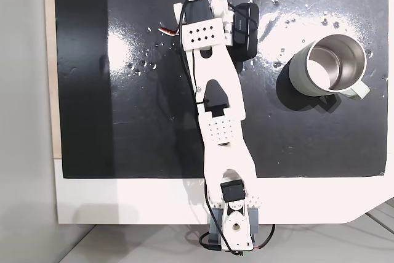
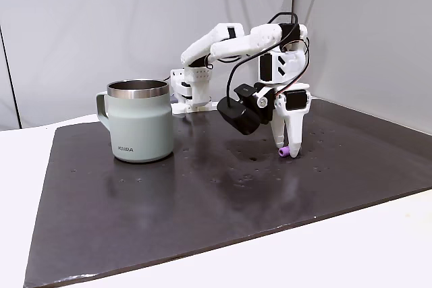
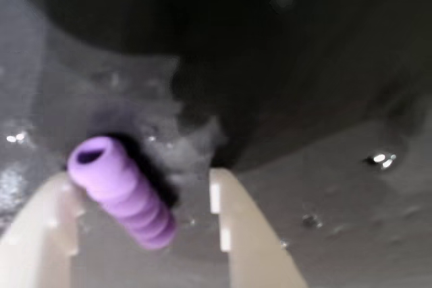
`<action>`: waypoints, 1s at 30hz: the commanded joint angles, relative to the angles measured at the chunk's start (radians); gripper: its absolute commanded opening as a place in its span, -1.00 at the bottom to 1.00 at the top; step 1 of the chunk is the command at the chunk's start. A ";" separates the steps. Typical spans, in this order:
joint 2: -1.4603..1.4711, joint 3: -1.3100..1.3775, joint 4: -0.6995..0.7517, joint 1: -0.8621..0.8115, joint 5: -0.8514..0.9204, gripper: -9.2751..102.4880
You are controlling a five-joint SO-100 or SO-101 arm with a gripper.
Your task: Grasp a pengrip and put it in the cup.
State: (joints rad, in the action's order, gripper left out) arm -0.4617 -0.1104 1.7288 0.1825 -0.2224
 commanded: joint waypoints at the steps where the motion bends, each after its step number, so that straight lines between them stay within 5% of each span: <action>1: 0.051 0.218 0.044 0.011 0.003 -0.59; 14: 0.002 0.187 0.051 0.009 0.000 -0.83; 30: -0.805 -0.324 0.063 -0.106 -0.055 -0.83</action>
State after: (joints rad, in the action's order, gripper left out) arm -1.0707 -0.3666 1.7825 0.1258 -0.2715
